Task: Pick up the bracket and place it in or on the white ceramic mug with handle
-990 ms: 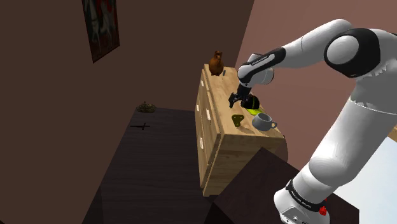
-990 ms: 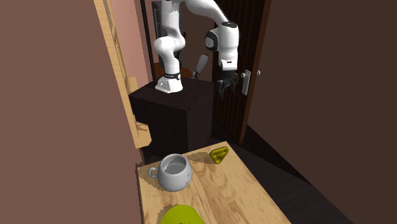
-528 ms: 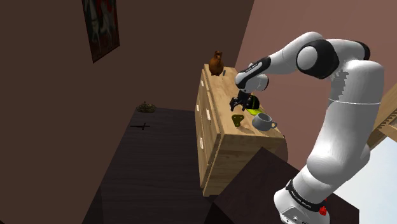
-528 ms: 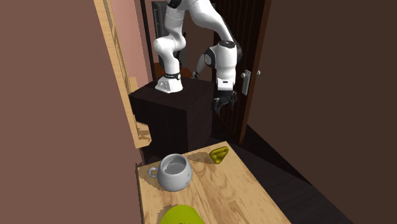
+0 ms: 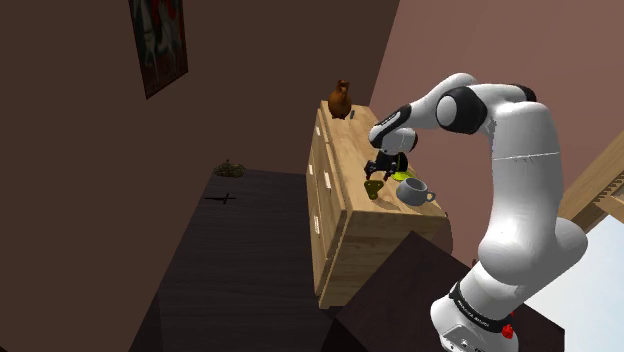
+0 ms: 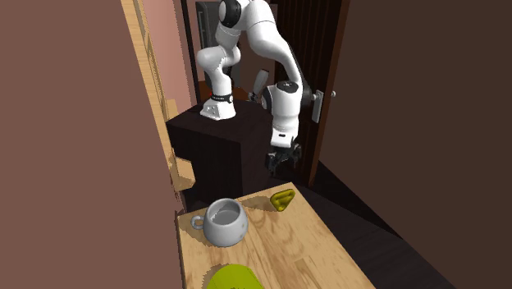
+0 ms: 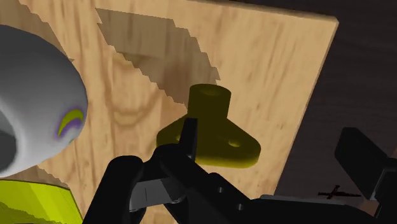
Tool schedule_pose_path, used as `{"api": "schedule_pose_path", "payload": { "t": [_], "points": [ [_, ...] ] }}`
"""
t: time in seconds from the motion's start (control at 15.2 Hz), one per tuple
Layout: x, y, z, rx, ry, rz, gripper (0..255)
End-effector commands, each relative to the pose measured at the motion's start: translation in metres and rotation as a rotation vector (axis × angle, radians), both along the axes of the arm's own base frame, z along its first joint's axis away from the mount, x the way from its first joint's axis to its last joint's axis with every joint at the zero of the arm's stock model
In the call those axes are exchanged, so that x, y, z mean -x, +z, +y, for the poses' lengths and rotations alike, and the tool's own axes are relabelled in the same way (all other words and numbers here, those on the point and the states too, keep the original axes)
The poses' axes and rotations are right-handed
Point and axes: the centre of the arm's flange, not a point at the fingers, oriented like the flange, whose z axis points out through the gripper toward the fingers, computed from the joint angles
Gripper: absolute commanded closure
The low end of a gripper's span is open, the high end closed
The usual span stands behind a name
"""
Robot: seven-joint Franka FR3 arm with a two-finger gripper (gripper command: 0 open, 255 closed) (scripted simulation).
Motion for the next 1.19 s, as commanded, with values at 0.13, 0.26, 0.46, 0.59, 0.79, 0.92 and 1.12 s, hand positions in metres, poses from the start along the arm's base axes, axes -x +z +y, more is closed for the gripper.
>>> {"api": "schedule_pose_path", "payload": {
  "t": [0.13,0.26,0.46,0.59,0.79,0.92,1.12],
  "points": [
    [0.001,-0.035,-0.037,0.003,-0.066,0.01,0],
    [0.001,-0.045,-0.042,0.004,-0.076,0.011,0],
    [0.001,-0.061,-0.042,0.004,-0.076,0.011,0],
    [0.001,-0.071,-0.042,0.004,-0.076,0.011,0],
    [0.0,-0.08,-0.042,0.004,-0.076,0.011,0],
    [0.0,-0.079,-0.042,0.004,-0.076,0.011,0],
    [0.0,-0.079,-0.042,0.004,-0.076,0.011,0]
  ]
}}
